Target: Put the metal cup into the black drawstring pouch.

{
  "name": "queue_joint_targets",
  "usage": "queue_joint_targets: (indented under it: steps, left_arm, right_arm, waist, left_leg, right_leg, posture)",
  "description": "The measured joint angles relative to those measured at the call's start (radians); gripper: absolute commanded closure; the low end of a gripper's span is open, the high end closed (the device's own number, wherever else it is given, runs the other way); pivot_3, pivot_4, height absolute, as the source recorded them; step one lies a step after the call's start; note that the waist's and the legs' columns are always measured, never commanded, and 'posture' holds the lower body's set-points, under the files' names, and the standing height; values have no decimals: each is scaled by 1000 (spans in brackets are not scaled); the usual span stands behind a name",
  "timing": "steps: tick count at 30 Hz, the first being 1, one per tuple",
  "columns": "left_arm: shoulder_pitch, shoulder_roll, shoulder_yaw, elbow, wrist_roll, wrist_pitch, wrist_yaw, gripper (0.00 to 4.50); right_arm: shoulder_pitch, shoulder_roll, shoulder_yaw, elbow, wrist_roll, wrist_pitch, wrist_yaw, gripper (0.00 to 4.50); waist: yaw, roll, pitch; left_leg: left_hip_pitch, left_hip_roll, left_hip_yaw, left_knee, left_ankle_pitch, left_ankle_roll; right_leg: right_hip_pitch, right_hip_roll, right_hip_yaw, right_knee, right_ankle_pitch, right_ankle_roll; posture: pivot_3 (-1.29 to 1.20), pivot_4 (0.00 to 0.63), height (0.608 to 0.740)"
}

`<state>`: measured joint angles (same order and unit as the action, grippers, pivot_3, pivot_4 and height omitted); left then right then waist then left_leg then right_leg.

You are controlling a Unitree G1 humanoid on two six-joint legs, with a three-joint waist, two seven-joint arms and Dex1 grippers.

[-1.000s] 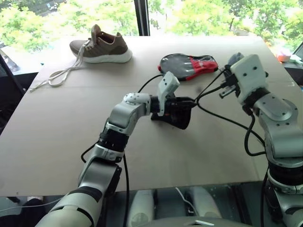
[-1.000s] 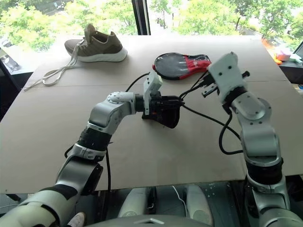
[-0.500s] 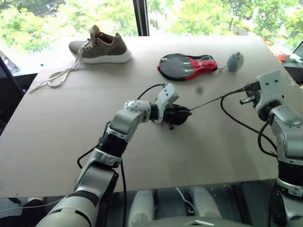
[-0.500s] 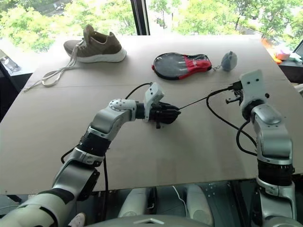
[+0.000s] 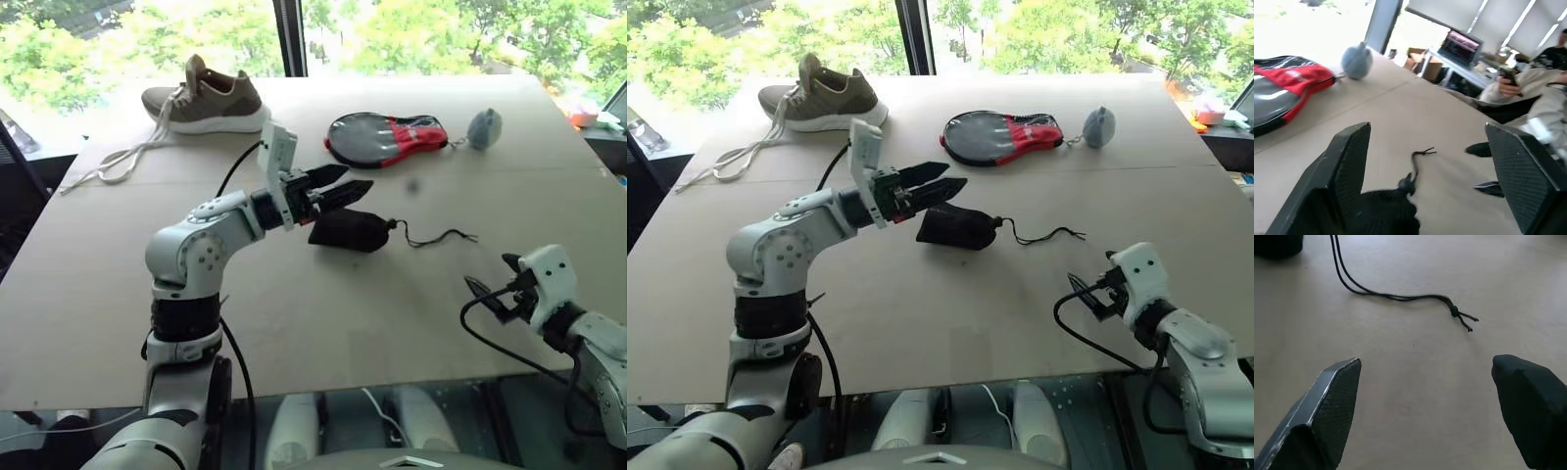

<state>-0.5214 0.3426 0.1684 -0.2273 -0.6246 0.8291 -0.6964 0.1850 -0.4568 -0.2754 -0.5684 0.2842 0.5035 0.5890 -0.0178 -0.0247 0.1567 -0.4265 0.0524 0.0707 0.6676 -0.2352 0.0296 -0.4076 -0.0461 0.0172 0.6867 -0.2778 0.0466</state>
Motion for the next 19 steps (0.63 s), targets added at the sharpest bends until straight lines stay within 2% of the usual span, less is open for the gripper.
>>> queue_joint_targets:
  steps: [4,9,12,15,19]
  left_arm:
    - [250,80,37,-61,11,-114,-59,571]
    - [474,113,112,-158,-1,-197,-81,571]
    - [597,136,152,-220,-4,-234,-80,571]
    - [676,137,175,-248,-5,-255,-68,571]
    - [702,133,177,-277,-11,-269,-34,571]
  right_arm:
    - [78,-1,-17,-21,78,-105,85,79]
    - [138,-31,-67,6,101,-210,148,79]
    - [159,-50,-108,37,115,-259,175,79]
    - [175,-53,-124,83,115,-290,187,79]
    - [184,-53,-125,120,116,-323,191,79]
  waist:
    - [3,0,0]
    - [12,0,0]
    - [10,-1,0]
    - [12,-1,0]
    - [13,0,0]
  left_leg:
    - [0,2,0,-1,0,0]
    - [0,3,-1,0,-1,1]
    - [11,3,0,-2,-3,4]
    - [12,4,0,-2,-3,4]
    - [12,4,1,-2,-3,4]
  right_leg:
    - [0,0,-1,0,0,0]
    - [4,-1,-2,-6,0,-1]
    - [14,-2,-1,-9,-2,-4]
    - [15,-3,-1,-9,-2,-5]
    - [15,-4,-1,-9,-2,-5]
  posture:
    - [0,150,740]
    - [0,150,740]
    - [0,150,740]
    - [0,150,740]
    - [0,150,740]
